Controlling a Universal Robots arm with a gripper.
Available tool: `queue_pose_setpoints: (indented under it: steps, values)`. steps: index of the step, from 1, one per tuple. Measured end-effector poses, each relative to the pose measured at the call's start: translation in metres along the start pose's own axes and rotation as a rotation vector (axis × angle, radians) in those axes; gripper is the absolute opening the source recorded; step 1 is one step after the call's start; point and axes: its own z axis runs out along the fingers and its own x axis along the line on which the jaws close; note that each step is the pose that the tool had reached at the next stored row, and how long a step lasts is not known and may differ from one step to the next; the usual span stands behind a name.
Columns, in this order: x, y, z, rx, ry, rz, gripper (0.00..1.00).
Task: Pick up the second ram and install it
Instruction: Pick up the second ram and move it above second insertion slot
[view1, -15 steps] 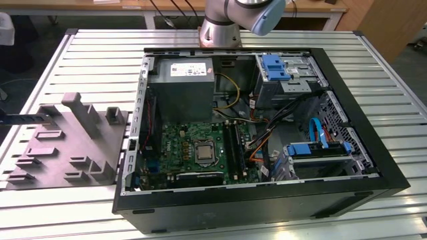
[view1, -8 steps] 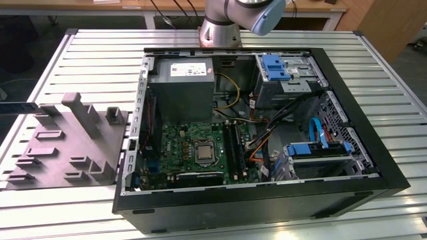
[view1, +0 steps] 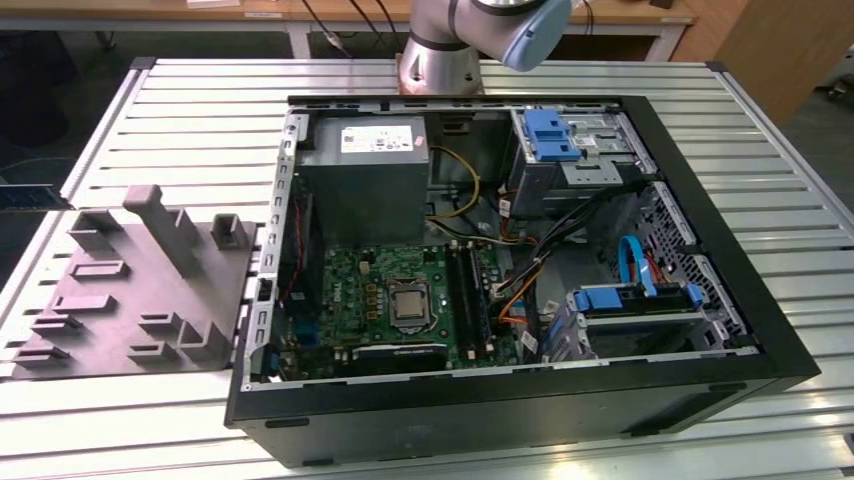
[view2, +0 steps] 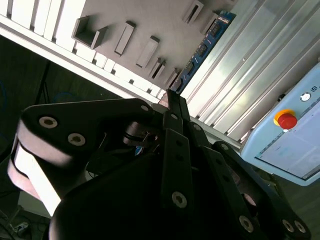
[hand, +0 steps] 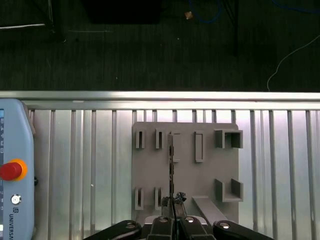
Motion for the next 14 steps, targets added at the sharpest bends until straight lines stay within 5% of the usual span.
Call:
queue_pose_setpoints:
  steps: [7, 14]
  values:
    - [0.0000, -0.0007, -0.0004, -0.0002, 0.0001, 0.000, 0.12]
    - [-0.0003, -0.0124, -0.0009, -0.0001, 0.0000, 0.000, 0.12]
